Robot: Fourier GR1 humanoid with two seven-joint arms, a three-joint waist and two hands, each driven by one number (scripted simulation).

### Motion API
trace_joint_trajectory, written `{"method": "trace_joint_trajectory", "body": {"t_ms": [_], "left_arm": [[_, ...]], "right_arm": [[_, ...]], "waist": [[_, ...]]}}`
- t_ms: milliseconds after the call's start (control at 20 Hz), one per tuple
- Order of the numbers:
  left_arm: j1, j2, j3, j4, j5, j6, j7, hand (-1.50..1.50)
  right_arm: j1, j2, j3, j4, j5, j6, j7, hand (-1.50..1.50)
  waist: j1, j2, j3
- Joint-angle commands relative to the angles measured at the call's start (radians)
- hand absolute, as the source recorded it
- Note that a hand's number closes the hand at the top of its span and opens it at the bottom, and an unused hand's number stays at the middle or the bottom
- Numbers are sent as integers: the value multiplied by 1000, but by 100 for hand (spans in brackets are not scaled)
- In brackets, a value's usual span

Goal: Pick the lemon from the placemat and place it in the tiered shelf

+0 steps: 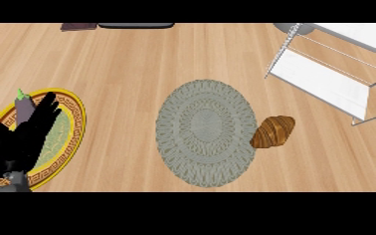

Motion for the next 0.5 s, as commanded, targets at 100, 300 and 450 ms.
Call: {"method": "trace_joint_trajectory", "body": {"t_ms": [100,300,450], "left_arm": [[-16,-13,0,59,-28,-9,-54,0],[13,-43,-13,21,-31,1,-32,0],[-8,-11,23,71,-27,-28,-64,0]], "right_arm": [[56,-30,-32,159,20,-185,-103,150],[94,-23,-47,250,26,-305,-163,150],[127,-2,-53,187,-6,-271,-105,150]], "waist": [[2,3,0],[4,3,1],[-4,-1,0]]}}
